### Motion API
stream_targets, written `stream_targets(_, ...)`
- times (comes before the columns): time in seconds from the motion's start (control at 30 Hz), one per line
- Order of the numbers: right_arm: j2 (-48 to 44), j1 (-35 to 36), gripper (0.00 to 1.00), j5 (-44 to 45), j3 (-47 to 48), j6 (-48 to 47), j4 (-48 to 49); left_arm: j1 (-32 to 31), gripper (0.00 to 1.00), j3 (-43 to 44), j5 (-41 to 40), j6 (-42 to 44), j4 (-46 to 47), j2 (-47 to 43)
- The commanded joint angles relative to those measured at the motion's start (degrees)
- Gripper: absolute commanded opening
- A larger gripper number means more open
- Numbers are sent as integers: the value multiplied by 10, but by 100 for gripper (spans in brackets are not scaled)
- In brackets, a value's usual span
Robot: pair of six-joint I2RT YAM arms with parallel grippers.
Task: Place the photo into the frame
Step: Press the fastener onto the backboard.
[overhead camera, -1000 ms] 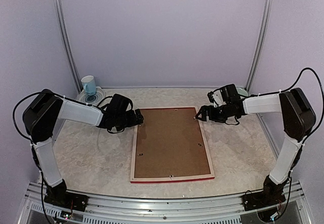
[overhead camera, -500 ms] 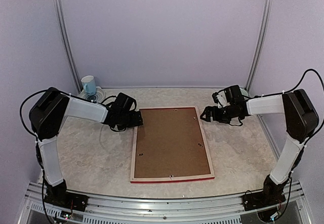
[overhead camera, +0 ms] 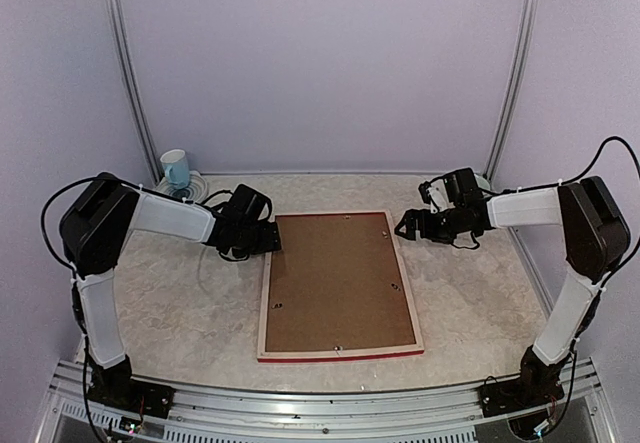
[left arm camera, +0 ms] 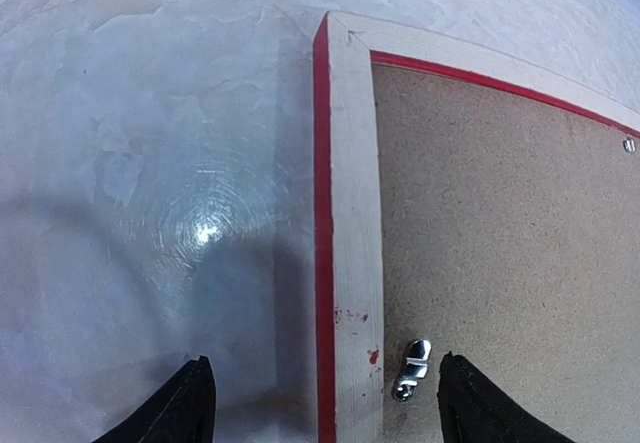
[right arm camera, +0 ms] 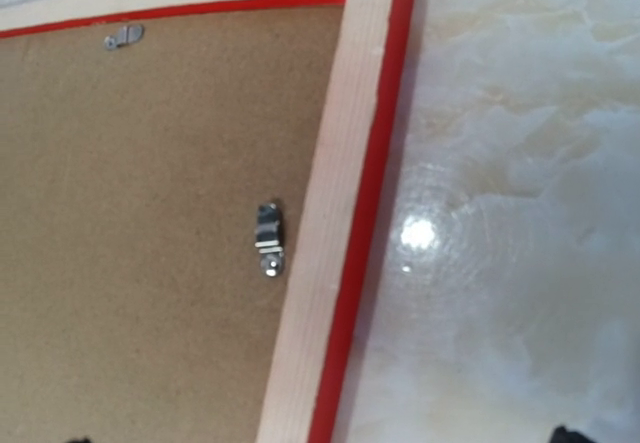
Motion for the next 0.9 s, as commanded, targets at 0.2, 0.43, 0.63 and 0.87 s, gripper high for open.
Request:
stream_targets(0.2,-14,-5,99,-11,-9,5,13,-5,75,20,-15,7,-15,23)
stream_targets(0.43,-13,-5,99,-14,-9,5,13,-5,74,27,-22,9,-21,30)
stream_targets(0.63,-12,-6,99,-15,-7,6,12,-6,71,32,-26,10,-28,32)
stream_targets(0.87,-11,-5,99,-17,-8,6,12,-11,71,50,-36,19,-47,38)
